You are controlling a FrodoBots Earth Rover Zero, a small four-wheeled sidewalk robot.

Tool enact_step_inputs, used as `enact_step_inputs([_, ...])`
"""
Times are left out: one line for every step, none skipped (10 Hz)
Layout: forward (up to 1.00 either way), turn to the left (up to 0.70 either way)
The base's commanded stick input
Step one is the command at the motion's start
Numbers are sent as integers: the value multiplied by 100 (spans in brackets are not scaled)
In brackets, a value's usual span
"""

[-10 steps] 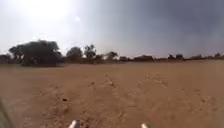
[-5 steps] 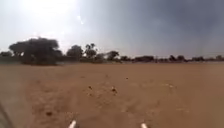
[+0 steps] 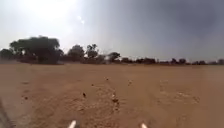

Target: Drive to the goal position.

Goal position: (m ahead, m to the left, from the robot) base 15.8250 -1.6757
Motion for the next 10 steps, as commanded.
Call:
enact_step_inputs([100,0])
enact_step_inputs([100,0])
enact_step_inputs([100,0])
enact_step_inputs([100,0])
enact_step_inputs([100,0])
enact_step_inputs([100,0])
enact_step_inputs([100,0])
enact_step_inputs([100,0])
enact_step_inputs([100,0])
enact_step_inputs([100,0])
